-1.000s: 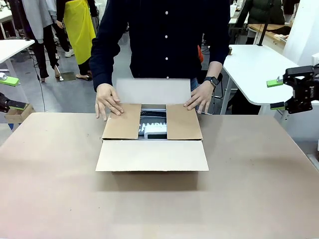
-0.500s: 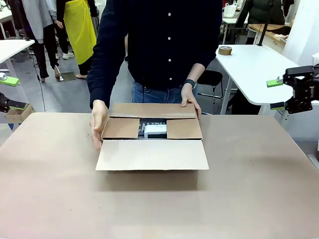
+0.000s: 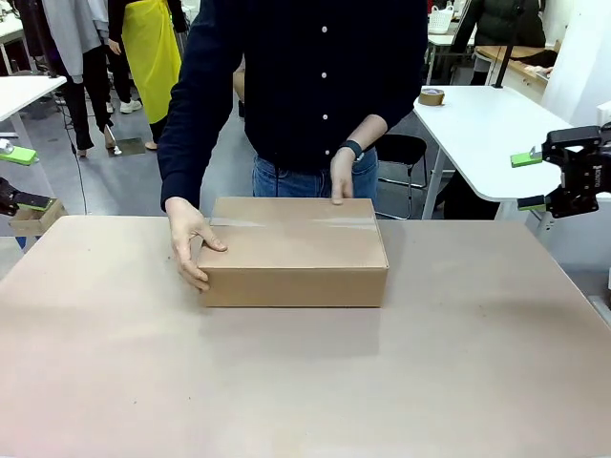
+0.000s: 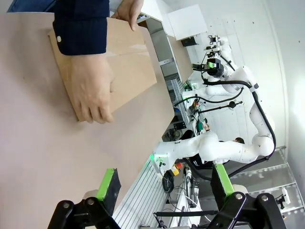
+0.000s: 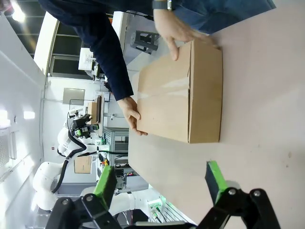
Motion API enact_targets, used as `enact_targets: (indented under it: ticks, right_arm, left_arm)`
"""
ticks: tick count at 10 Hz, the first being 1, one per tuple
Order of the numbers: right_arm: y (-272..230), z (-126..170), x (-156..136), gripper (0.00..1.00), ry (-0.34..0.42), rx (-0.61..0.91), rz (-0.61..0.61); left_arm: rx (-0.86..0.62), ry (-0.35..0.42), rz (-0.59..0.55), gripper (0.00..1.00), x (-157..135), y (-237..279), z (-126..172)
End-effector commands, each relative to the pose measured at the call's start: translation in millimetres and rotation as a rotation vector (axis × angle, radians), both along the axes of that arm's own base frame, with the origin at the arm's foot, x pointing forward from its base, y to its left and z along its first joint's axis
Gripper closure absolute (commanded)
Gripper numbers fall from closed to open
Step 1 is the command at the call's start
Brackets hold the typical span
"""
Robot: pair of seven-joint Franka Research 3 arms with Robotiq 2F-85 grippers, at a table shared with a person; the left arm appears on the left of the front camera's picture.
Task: Pack the gift set into the box.
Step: Press and hold the closed box until the human finishes sealing it.
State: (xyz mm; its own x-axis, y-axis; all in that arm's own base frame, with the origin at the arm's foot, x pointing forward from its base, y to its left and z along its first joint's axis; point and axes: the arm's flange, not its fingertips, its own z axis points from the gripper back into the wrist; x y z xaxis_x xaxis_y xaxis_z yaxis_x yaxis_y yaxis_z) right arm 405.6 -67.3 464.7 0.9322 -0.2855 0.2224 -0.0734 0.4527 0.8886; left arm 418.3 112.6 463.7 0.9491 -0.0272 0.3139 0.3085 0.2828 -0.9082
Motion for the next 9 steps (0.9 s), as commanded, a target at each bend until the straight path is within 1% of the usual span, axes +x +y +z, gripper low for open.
enact_targets:
  ticks: [1,9]
  right_arm:
    - [0.0,1.5,-1.1,0.00,0.002,0.002,0.007]
    - [0.0,1.5,-1.1,0.00,0.002,0.002,0.007]
  left_arm:
    - [0.007,-0.005,0.000,0.00,-1.8,-1.2,0.6]
    - [0.007,-0.005,0.000,0.00,-1.8,-1.2,0.6]
